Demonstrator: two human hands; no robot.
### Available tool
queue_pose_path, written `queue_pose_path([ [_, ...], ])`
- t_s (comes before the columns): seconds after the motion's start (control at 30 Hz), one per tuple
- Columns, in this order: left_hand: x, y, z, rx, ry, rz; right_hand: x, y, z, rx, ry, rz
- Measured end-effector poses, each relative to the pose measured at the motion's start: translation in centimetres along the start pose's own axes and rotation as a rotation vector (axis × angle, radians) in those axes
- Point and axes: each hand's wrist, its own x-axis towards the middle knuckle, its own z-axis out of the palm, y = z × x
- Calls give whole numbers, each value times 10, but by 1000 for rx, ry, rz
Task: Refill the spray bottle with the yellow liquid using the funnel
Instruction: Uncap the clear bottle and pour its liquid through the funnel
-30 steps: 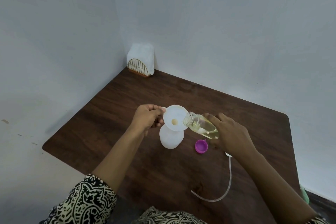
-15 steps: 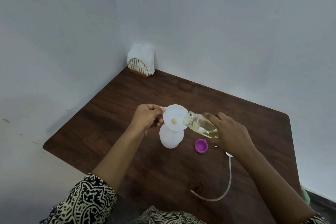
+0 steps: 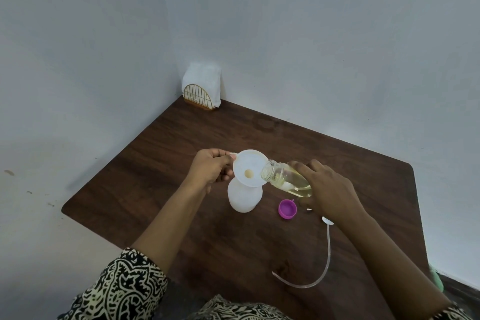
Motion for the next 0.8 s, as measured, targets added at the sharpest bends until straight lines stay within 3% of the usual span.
queue_pose_path([
  [0.8,0,2,-3,14,-17,12,2,-5,-7,-19,-5,-8],
])
